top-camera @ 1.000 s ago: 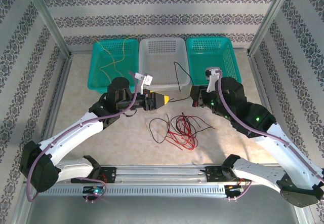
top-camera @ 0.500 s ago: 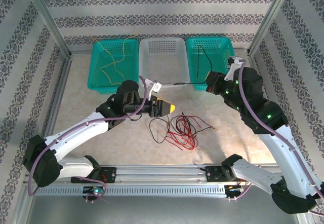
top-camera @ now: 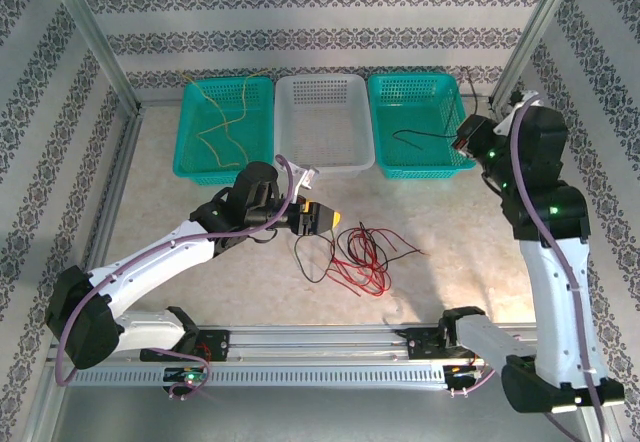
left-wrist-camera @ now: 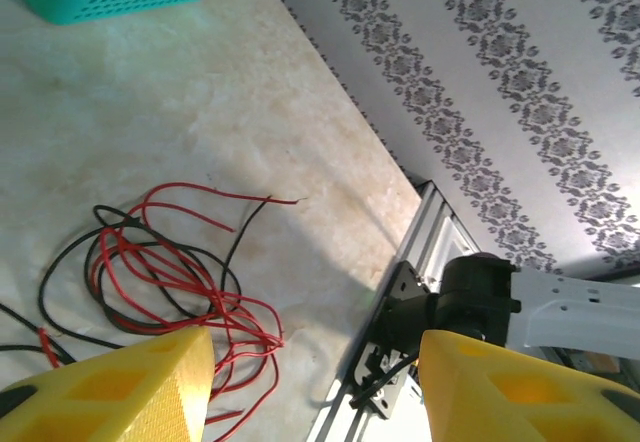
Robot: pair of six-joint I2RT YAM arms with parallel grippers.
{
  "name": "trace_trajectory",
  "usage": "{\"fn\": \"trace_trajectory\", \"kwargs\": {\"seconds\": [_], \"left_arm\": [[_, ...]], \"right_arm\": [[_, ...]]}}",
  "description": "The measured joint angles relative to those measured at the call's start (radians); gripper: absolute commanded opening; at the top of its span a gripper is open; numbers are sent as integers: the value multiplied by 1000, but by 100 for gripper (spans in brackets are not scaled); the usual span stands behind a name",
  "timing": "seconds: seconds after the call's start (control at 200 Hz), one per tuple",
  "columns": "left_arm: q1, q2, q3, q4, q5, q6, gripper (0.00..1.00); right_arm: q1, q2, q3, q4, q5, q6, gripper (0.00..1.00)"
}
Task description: Untangle the cables
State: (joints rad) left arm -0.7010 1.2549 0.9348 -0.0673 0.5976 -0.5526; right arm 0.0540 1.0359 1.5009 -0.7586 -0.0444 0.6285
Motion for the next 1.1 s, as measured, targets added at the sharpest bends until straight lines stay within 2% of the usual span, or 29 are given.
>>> {"fn": "trace_trajectory", "kwargs": {"seconds": [0.105,0.21,0.515,0.7,0.78,0.889,0.989,1.099], "left_arm": [[0,0,-1,-26,-42,0,56],[0,0,-2,-61,-74,3,56],[0,-5,-31,-121,-114,15,56],[0,-5,-48,-130,-132,15,56],[0,-5,-48,-135,-140,15,59],[0,-9,-49,-140,-164,16,62],[0,-10,-50,-153,-193,16,63],[0,-3,-48,-187,-235,21,61]], "right_arm": [[-105,68,13,0,-61,0,0],[-168,145,16,3,-100,-3,0],[-183,439,116,38,-123,-32,0],[-183,620,245,48,-131,-44,46],[-183,678,285,44,-131,-61,50],[-175,683,274,35,-128,-68,51],[-142,632,224,38,-118,-76,51],[-60,510,100,45,-98,-86,54]]}}
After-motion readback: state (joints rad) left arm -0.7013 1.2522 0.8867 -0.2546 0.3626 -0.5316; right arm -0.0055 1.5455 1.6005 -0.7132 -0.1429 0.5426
